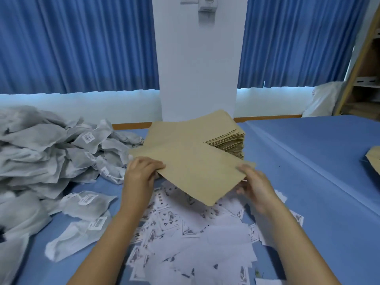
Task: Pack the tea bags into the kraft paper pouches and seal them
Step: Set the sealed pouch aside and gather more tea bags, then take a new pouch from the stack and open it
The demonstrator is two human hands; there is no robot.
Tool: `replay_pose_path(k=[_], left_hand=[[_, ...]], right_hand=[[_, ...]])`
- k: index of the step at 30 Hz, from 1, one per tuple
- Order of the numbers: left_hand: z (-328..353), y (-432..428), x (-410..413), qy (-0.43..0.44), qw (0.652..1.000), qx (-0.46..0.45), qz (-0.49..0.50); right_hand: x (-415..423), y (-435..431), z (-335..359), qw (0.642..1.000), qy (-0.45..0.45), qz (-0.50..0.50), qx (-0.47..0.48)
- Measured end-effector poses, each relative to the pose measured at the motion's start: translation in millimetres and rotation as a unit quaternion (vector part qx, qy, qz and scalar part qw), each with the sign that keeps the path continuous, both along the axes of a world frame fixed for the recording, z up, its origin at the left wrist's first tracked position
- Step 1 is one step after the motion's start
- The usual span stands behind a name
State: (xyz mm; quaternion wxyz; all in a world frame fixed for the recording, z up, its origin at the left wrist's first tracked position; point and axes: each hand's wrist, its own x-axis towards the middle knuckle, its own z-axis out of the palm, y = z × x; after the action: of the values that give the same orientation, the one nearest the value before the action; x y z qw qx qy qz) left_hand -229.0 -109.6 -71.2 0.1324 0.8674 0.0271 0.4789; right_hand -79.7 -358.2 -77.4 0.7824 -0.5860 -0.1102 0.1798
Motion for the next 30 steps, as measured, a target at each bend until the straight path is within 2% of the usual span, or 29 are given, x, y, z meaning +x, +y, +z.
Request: replay_pose_path(k=[2, 4, 6, 7, 9, 11, 15, 17, 20, 24, 30], left_hand=[[4, -4, -6, 0.008, 0.997, -0.045, 0.056], [5, -16, -15, -0.017, 0.993, -0.083, 0.078], [8, -32, -21, -0.051, 0.998, -0.047, 0.013], [10, -42, -22, -0.033, 0.999, -0.010, -0.042], [11, -58, -19, 0.056, 0.990, 0.054, -0.120], [2, -66, -16, 0.128, 0.982, 0.057, -0.123], [-3, -63, -12, 0.140, 0.982, -0.040, -0.119], [0, -60, -11, 0.143, 0.979, -0.102, -0.106], [-1, -61, -11, 0.157, 0.974, -0.134, -0.091], [-2, -63, -8, 0.156, 0.964, -0.200, -0.076], [-6, -58, -7, 0.219, 0.942, -0.254, -0.007]], right_hand=[[-7, 3, -2, 0.994, -0.060, -0.016, -0.091], [-15, 7, -1, 0.992, -0.094, -0.045, -0.077], [-27, 16, 2, 0.988, -0.126, -0.085, -0.036], [-34, 23, 3, 0.986, -0.141, -0.088, -0.017], [-48, 38, 2, 0.986, -0.147, -0.067, 0.026], [-58, 49, 1, 0.990, -0.120, -0.047, 0.059], [-63, 52, -2, 0.992, -0.031, 0.038, 0.113], [-66, 52, -7, 0.990, -0.018, 0.107, 0.086], [-69, 56, -14, 0.985, -0.029, 0.164, 0.040], [-69, 60, -17, 0.983, -0.047, 0.173, 0.024], [-68, 61, -21, 0.984, -0.069, 0.160, -0.023]])
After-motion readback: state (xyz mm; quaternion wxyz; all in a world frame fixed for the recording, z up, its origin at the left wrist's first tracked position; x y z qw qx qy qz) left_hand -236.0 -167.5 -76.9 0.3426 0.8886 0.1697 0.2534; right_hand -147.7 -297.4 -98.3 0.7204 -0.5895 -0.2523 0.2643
